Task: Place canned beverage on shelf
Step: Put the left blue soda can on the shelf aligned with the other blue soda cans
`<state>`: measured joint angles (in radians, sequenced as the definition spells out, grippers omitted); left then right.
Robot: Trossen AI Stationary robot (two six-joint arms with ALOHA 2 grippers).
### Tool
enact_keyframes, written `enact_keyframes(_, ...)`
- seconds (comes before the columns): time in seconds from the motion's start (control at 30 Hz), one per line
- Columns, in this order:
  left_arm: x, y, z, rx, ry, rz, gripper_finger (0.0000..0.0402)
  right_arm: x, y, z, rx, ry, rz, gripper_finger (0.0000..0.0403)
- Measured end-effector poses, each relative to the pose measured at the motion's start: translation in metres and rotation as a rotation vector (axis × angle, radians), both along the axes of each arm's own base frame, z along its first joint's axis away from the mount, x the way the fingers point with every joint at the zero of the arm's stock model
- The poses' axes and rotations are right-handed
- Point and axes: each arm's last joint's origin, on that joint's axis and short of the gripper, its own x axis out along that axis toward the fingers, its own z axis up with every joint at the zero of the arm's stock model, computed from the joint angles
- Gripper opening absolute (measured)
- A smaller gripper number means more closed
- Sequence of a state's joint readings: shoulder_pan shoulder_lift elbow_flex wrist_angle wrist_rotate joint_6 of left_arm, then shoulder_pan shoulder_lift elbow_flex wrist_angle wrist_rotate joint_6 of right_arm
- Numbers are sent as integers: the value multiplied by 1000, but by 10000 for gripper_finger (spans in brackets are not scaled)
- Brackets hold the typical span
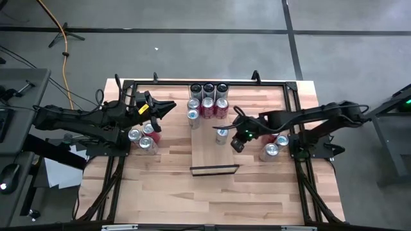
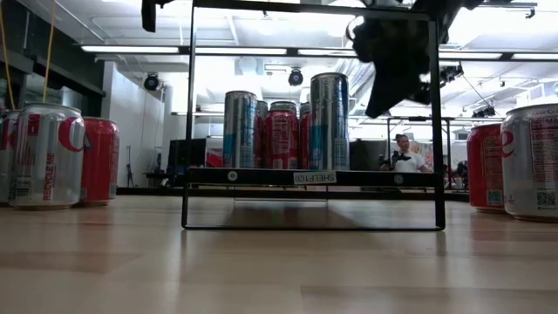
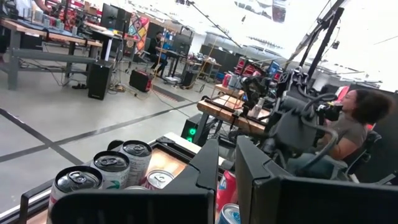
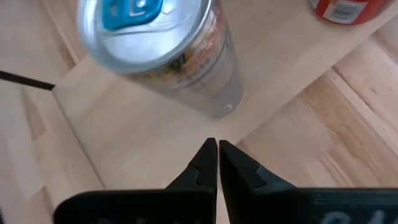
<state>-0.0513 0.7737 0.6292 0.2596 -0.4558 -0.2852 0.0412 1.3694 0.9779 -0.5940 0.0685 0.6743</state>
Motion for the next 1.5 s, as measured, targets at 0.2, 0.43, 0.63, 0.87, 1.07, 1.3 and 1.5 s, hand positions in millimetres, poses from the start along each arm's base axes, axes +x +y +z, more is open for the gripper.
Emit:
enact_keyframes(0.2, 0, 0, 0, -1, -1, 0, 3, 14, -1, -15, 35, 18, -14, 0)
enact_keyframes(0.43, 0, 0, 0, 0, 0, 1, 3, 21, -2, -13, 39, -46, -58, 0)
enact_keyframes(0.63, 0, 0, 0, 0, 0, 0, 3, 27, -2, -9, 57, -122, -88, 0)
enact_keyframes(0.87, 0, 0, 0, 0, 0, 0, 3, 38, -1, -13, 71, -178, -103, 0)
enact_keyframes(1.07, 0, 0, 0, 0, 0, 0, 3, 51, -1, -23, 78, -223, -108, 0)
enact_keyframes(1.3, 0, 0, 0, 0, 0, 0, 3, 51, -1, -26, 49, -201, -74, 0)
enact_keyframes(1.5, 0, 0, 0, 0, -1, 0, 3, 51, 0, -26, 76, -193, -27, 0)
